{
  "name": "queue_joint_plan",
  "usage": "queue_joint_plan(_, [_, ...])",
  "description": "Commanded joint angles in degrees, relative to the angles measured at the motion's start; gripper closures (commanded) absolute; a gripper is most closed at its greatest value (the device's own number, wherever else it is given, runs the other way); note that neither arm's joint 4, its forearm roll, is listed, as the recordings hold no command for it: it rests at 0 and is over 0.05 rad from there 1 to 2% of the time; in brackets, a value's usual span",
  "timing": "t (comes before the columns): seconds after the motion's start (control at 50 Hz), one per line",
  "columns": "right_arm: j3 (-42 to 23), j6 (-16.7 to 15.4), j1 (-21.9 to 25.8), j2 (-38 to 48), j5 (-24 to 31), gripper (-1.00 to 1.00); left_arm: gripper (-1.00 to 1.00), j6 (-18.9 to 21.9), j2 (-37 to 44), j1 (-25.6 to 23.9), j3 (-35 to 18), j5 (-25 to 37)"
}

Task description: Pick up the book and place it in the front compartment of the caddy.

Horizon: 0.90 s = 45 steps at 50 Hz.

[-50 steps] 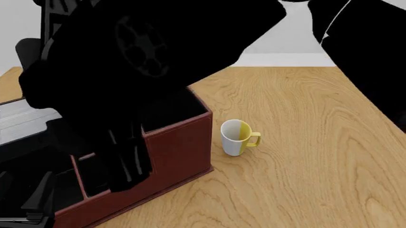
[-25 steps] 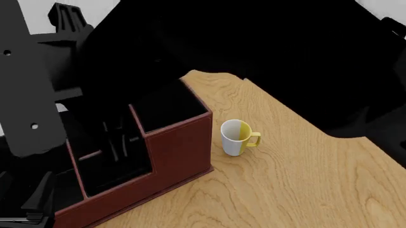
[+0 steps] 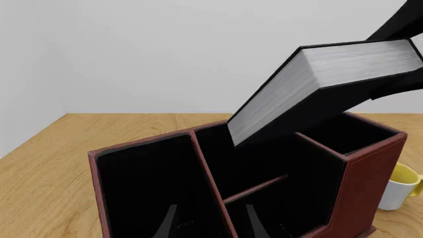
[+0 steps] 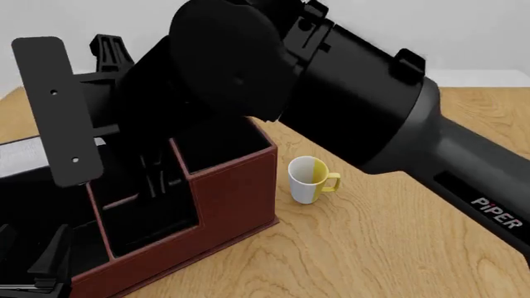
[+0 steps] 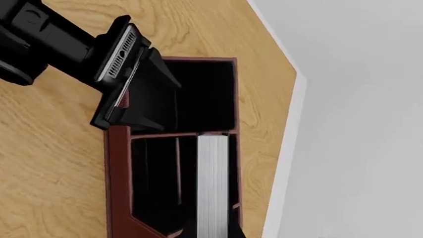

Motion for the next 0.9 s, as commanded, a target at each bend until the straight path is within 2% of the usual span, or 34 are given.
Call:
queue_joint_plan(0.02, [0.65, 1.25, -1.14, 0.77, -2.45, 1.00, -1.00, 0.00, 0.00, 0.00, 0.00, 0.00])
queue_joint_plan(0.22, [-0.26, 1.63, -2.09, 2.53, -3.17, 1.00, -1.00, 0.00, 0.00, 0.00, 0.00, 0.00])
queue_joint_plan(0.44, [-4.48, 2.04, -4.01, 6.12, -2.79, 1.00, -1.00, 0.00, 0.00, 0.00, 0.00, 0.00])
queue_joint_plan(0.56, [-5.74, 3.49, -3.84, 6.87, -2.35, 1.00, -1.00, 0.00, 0.00, 0.00, 0.00, 0.00])
queue_joint_plan(0.66, [-10.31, 5.47, -4.05, 9.27, 0.87, 1.00, -1.00, 0.00, 0.00, 0.00, 0.00, 0.00])
queue_joint_plan(0.82, [-8.57, 6.41, -3.60, 8.65, -0.50, 1.00, -1.00, 0.00, 0.00, 0.00, 0.00, 0.00])
queue_joint_plan(0.9, [-10.27, 7.28, -3.62, 9.88, -0.02, 1.00, -1.00, 0.00, 0.00, 0.00, 0.00, 0.00])
